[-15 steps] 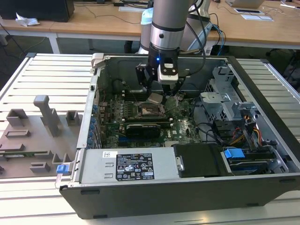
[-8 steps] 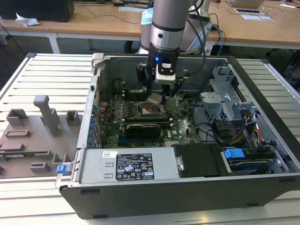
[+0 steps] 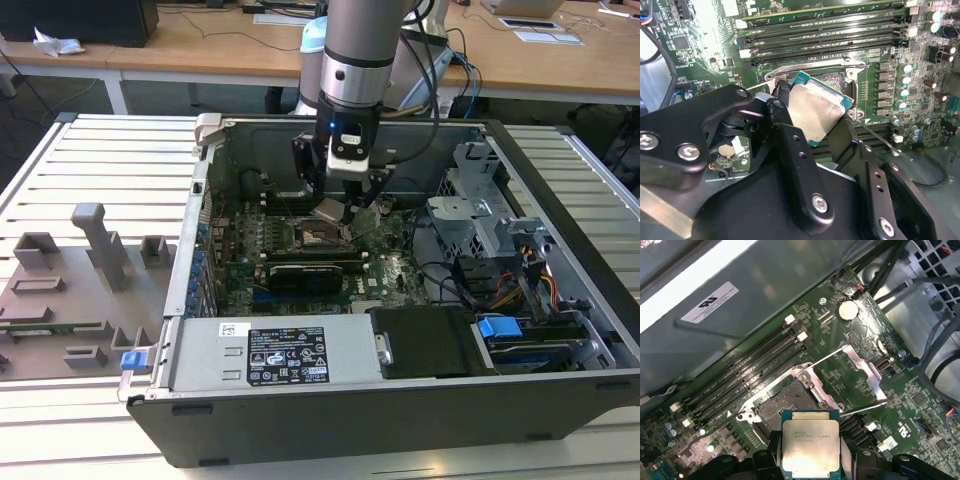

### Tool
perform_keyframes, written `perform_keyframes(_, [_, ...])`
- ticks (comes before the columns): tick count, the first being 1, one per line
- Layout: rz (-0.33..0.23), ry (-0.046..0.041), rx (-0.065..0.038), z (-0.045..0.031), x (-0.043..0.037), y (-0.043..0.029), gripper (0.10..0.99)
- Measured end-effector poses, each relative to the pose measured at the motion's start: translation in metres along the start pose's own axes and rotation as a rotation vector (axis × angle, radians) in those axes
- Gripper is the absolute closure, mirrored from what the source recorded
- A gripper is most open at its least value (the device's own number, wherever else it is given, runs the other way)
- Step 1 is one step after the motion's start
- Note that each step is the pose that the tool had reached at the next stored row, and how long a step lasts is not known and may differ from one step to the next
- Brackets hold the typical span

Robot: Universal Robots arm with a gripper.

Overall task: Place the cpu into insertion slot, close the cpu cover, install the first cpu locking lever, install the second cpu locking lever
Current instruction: 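Place the cpu into insertion slot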

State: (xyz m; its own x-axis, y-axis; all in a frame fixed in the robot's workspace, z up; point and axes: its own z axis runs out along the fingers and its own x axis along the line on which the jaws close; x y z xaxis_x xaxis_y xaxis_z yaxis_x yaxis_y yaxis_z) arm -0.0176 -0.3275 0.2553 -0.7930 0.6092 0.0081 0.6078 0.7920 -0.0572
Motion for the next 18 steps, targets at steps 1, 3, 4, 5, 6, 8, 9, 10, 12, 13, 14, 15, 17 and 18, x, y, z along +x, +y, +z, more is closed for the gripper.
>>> perform_keyframes(1, [0.01, 0.0002, 0.0, 0.0, 0.0, 0.0, 0.541])
perform_keyframes(3, [0.042, 0.0006, 0.002, 0.0001, 0.0, 0.0, 0.541])
perform_keyframes(4, [0.057, 0.0008, 0.003, 0.0001, 0.0, 0.0, 0.541])
perform_keyframes(5, [0.068, 0.001, 0.003, 0.0002, 0.0, 0.0, 0.541])
perform_keyframes(6, [0.079, 0.0012, 0.004, 0.0002, 0.0, 0.0, 0.541])
perform_keyframes(8, [0.097, 0.0015, 0.004, 0.0002, 0.0, 0.0, 0.541])
perform_keyframes(9, [0.114, 0.0018, 0.005, 0.0003, 0.0, 0.0, 0.541])
perform_keyframes(10, [0.131, 0.0021, 0.006, 0.0003, 0.0, 0.0, 0.541])
perform_keyframes(12, [0.168, 0.0028, 0.007, 0.0004, 0.0, 0.0, 0.541])
perform_keyframes(13, [0.177, 0.003, 0.008, 0.0004, 0.0, 0.0, 0.541])
perform_keyframes(14, [0.187, 0.0032, 0.008, 0.0004, 0.0, 0.0, 0.541])
perform_keyframes(15, [0.198, 0.0034, 0.009, 0.0005, 0.0, 0.0, 0.541])
perform_keyframes(17, [0.221, 0.0037, 0.01, 0.0005, 0.0, 0.0001, 0.541])
perform_keyframes(18, [0.23, 0.0037, 0.01, 0.0005, 0.0, 0.0, 0.541])
